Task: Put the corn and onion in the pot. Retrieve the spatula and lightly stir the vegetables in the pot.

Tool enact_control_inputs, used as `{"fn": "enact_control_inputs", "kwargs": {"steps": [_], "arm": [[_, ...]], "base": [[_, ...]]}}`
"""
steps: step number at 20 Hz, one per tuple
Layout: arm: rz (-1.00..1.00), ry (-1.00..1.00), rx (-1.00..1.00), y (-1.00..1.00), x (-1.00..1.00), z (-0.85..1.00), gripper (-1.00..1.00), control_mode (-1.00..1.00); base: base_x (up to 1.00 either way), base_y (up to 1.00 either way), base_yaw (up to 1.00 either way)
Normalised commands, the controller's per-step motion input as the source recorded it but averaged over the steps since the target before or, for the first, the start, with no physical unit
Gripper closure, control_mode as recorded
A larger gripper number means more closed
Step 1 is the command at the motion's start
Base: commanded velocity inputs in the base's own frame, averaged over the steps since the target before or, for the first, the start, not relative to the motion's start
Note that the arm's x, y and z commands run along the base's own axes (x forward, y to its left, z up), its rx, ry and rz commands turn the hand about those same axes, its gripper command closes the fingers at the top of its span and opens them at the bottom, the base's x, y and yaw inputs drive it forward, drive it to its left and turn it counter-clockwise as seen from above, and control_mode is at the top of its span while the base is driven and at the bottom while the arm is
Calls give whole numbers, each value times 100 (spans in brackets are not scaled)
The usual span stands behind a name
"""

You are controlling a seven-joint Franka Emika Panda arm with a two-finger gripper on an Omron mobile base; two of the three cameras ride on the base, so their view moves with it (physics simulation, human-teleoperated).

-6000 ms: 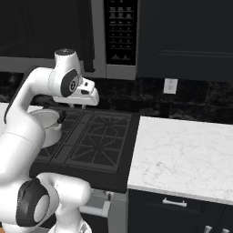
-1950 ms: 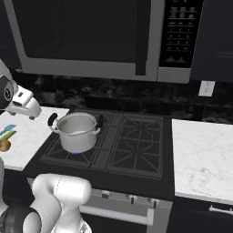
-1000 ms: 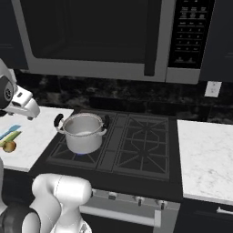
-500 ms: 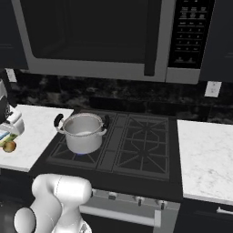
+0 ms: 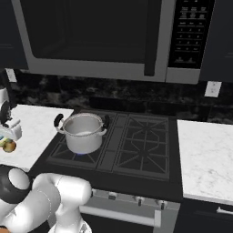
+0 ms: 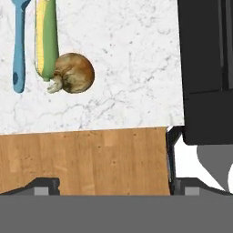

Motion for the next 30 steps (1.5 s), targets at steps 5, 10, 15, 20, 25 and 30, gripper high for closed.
{"fn": "enact_control_inputs", "kwargs": {"steps": [5, 10, 15, 20, 25, 30], "arm": [[0, 1, 0, 6, 15, -54, -100, -100], [0, -2, 0, 27, 1, -42, -100, -100], [0, -2, 0, 30, 17, -29, -100, -100], [0, 0, 0, 23, 24, -31, -100, -100], [0, -2, 0, 24, 24, -22, -100, -100], [0, -1, 0, 13, 24, -11, -100, -100]], "base": [[0, 0, 0], [0, 0, 0], [0, 0, 0], [0, 0, 0], [0, 0, 0], [0, 0, 0]]}}
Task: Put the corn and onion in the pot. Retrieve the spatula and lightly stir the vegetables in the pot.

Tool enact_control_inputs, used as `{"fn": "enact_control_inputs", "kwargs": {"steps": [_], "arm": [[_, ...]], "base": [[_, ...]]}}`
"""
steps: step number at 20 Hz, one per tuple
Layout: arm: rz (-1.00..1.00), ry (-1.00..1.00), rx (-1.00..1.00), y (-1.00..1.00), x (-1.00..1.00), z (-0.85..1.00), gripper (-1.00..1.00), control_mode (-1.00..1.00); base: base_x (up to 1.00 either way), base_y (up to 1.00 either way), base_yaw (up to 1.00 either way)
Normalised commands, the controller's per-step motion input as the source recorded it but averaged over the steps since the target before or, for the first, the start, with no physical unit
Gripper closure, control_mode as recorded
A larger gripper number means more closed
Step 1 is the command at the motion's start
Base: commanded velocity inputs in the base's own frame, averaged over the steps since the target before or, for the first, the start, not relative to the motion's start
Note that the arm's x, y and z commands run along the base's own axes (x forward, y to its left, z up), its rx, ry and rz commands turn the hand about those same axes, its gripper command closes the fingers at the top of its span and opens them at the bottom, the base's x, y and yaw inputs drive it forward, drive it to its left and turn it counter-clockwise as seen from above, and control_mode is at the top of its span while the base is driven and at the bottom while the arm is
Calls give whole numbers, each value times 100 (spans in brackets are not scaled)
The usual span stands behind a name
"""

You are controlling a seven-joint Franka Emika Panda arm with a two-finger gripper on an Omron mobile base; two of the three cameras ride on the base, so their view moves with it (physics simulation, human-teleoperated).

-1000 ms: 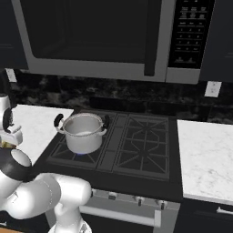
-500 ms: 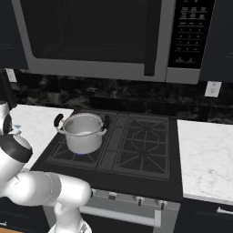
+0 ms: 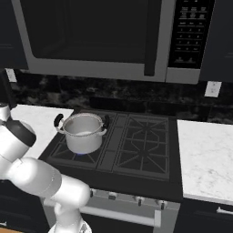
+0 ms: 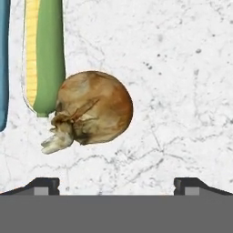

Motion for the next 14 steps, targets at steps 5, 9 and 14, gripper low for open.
{"fn": "enact_control_inputs", "kwargs": {"steps": [5, 9, 14], "arm": [[0, -2, 0, 5, 24, -8, -100, -100], [2, -2, 0, 7, 16, -27, -100, -100], [2, -3, 0, 12, 13, -21, -100, -100]], "base": [[0, 0, 0], [0, 0, 0], [0, 0, 0]]}}
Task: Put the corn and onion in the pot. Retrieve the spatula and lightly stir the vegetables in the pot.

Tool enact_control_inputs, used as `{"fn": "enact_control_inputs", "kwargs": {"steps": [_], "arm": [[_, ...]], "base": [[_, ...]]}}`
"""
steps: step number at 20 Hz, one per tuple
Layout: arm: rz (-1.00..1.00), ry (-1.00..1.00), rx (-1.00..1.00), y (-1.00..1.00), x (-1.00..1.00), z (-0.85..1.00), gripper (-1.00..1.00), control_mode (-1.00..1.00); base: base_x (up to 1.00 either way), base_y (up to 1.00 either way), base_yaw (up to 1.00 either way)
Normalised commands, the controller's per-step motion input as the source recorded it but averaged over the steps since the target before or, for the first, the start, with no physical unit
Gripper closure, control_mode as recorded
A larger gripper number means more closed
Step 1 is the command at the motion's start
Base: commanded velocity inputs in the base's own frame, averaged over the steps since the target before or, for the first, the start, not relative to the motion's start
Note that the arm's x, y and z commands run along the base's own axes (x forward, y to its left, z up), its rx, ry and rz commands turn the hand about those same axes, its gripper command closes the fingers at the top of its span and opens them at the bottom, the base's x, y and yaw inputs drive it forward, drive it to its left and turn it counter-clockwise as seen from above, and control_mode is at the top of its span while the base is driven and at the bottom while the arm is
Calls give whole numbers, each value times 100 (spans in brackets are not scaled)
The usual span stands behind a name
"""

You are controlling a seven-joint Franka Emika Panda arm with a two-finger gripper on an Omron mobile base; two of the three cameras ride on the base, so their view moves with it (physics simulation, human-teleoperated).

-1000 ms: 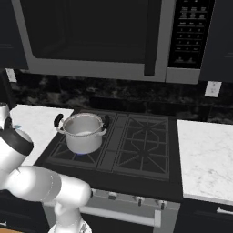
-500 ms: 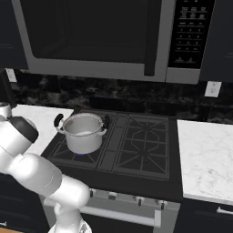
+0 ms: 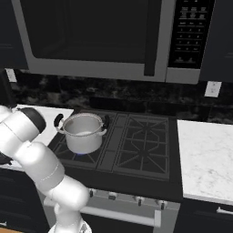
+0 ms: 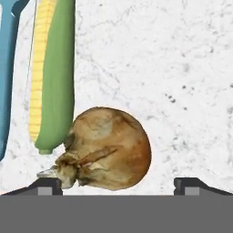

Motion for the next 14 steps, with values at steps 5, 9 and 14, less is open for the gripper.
{"fn": "enact_control_inputs", "kwargs": {"steps": [5, 9, 14], "arm": [[3, -1, 0, 10, 7, -16, -100, -100], [2, 0, 0, 4, 0, -16, 100, -100], [2, 2, 0, 2, 0, -3, 100, -100]], "base": [[0, 0, 0], [0, 0, 0], [0, 0, 0]]}}
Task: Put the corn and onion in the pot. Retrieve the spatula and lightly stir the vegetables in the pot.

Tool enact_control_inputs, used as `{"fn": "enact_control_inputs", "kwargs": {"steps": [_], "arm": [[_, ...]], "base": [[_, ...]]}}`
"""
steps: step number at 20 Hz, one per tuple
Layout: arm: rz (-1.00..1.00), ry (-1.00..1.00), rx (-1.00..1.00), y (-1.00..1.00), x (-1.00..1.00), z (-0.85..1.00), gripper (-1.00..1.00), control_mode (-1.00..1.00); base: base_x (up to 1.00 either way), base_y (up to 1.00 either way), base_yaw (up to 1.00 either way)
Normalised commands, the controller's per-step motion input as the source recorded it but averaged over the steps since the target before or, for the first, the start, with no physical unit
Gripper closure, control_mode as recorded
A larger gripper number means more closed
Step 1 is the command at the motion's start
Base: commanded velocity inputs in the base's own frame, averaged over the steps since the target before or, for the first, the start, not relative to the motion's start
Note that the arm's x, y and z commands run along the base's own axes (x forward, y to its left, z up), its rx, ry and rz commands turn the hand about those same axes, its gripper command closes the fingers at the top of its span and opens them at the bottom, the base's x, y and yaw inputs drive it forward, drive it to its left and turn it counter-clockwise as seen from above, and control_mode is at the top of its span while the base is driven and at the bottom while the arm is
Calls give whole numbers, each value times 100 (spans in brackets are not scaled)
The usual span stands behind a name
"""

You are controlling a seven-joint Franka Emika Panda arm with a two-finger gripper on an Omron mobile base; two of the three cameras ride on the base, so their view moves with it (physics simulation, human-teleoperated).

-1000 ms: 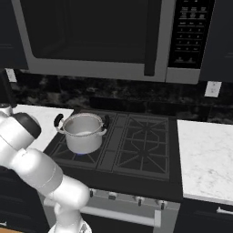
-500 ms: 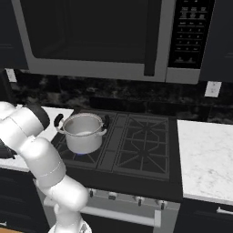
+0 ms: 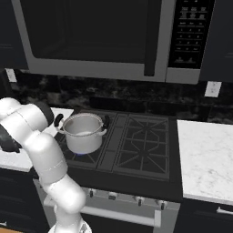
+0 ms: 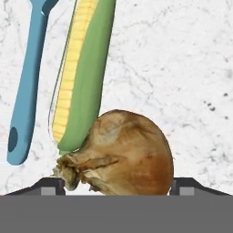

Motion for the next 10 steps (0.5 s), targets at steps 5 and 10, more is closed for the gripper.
{"fn": "enact_control_inputs", "kwargs": {"steps": [5, 10], "arm": [[12, -16, 0, -17, -18, 36, 100, -100], [9, -27, 0, -73, -66, 88, 100, -100]], "base": [[0, 0, 0], [0, 0, 0]]}}
